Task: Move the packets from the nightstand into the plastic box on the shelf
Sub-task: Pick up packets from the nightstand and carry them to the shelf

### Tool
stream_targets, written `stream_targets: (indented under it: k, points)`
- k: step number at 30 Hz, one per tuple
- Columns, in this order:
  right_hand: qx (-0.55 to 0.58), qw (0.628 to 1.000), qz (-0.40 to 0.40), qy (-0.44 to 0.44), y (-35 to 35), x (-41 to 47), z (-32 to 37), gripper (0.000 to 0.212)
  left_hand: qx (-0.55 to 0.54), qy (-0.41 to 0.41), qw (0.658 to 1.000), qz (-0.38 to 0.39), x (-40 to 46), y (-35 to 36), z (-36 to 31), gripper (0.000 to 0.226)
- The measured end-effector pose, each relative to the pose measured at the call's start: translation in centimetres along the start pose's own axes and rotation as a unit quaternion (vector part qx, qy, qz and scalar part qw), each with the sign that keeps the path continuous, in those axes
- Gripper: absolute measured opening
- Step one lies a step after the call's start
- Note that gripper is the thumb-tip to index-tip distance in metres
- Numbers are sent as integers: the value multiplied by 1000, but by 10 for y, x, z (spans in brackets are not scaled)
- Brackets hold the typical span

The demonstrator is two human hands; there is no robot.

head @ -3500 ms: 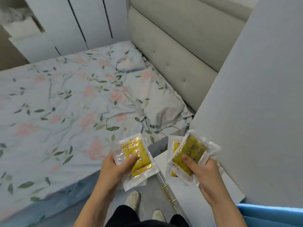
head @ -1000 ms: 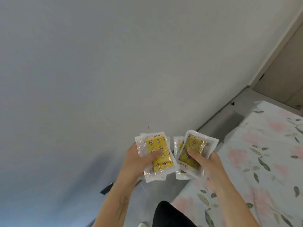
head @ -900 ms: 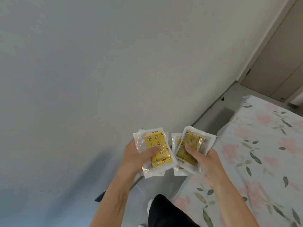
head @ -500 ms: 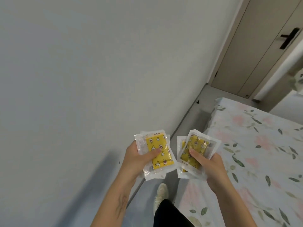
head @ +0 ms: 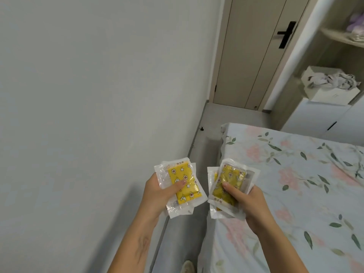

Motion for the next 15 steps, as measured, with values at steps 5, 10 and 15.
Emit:
stream_targets:
  k: [5,10,15]
  points:
    - [1,1000,-24,1,-22,74,22,13,14,-4,1000,20,70,47,-36,37]
    - [10,999,-49,-6,-42,136,39,14,33,-9,998,46,136,89,-67,48]
    - [30,997,-68,-17,-56,207,57,12,42,-25,997,65,212,124,-89,53]
Point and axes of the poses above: each hand's wrist, its own x-axis towards the middle knuckle, its own y-axis out of the palm, z = x × y, the point moved 9 cm from there along x, towards the middle knuckle, and after that the axes turned 9 degrees about -y, right-handed, at the moved point
